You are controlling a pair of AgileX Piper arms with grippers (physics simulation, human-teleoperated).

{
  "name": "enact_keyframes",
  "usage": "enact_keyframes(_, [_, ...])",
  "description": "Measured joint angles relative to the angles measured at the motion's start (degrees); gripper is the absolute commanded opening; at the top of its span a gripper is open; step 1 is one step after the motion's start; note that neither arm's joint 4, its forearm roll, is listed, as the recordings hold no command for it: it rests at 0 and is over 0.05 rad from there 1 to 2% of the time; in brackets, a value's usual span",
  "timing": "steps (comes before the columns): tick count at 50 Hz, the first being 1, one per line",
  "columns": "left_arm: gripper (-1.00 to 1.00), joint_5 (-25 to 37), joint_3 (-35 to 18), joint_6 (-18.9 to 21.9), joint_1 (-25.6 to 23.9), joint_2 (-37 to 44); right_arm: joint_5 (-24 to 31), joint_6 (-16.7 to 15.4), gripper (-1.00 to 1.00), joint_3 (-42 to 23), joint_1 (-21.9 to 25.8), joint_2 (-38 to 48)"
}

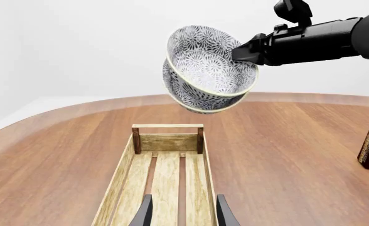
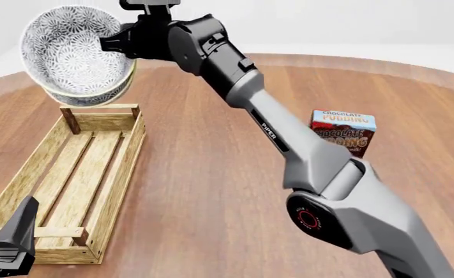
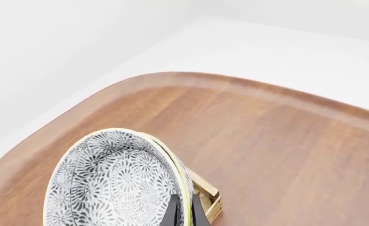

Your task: Stack the left bowl on the right bowl and place them in the tray.

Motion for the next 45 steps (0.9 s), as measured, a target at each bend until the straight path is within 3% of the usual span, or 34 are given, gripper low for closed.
enact_keyframes(13, [1.0,0.0,0.0,0.0,0.0,0.0,-2.9,0.6,-1.0,1.8,1.7,0.8])
enact_keyframes(30, [1.0,0.0,0.0,0.0,0.0,0.0,-11.3,2.4,-1.0,12.3,4.9,-1.0])
enact_keyframes(45, [1.0,0.0,0.0,0.0,0.0,0.0,-14.8,3.2,-1.0,16.8,6.3,-1.6])
